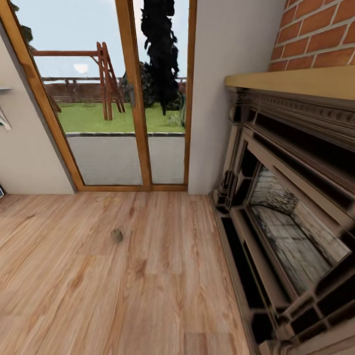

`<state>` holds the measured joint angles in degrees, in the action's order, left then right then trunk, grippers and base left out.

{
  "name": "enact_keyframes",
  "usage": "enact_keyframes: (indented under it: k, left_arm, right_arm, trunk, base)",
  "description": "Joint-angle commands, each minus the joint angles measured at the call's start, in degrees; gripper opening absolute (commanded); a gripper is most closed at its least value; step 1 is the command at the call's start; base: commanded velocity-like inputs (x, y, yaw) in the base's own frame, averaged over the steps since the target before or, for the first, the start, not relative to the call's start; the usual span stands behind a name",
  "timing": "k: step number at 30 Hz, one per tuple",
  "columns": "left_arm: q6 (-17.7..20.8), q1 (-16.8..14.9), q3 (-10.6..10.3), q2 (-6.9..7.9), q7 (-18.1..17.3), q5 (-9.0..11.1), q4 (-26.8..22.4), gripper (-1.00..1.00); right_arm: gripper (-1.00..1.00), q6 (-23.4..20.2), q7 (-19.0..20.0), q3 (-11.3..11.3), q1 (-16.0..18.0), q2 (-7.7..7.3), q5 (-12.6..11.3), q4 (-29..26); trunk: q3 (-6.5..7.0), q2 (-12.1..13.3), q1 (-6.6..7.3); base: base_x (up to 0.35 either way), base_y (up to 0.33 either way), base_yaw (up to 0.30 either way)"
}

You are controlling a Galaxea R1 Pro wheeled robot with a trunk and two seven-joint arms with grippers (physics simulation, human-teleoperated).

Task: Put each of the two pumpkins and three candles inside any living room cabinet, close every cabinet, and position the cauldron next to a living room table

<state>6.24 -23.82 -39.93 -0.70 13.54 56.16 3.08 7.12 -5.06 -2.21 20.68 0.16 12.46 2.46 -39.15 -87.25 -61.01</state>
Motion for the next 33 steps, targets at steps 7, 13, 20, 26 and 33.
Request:
enact_keyframes:
  k: [7,13,20,26,33]
  left_arm:
    - [0.0,0.0,0.0,0.0,0.0,0.0,0.0,1.0]
    - [0.0,0.0,0.0,0.0,0.0,0.0,0.0,1.0]
    - [0.0,0.0,0.0,0.0,0.0,0.0,0.0,1.0]
    - [0.0,0.0,0.0,0.0,0.0,0.0,0.0,1.0]
    - [0.0,0.0,0.0,0.0,0.0,0.0,0.0,1.0]
  right_arm:
    - [1.0,0.0,0.0,0.0,0.0,0.18,-0.1,0.0]
    - [1.0,0.0,0.0,0.0,0.0,0.18,-0.1,0.0]
    - [1.0,0.0,0.0,0.0,0.0,0.11,-0.1,-0.1]
    - [1.0,0.1,0.0,0.0,0.0,0.11,-0.1,-0.1]
    - [1.0,0.1,0.0,0.0,0.0,0.1,-0.1,-0.1]
  trunk:
    - [-0.01,0.0,0.0]
    - [-0.11,0.0,0.0]
    - [-0.26,0.0,0.0]
    - [-0.39,0.0,0.0]
    - [-0.54,0.0,0.0]
  base:
    - [0.337,0.0,0.233]
    - [0.337,0.0,0.281]
    - [0.337,0.0,0.284]
    - [0.337,0.0,0.284]
    - [0.337,0.0,0.284]
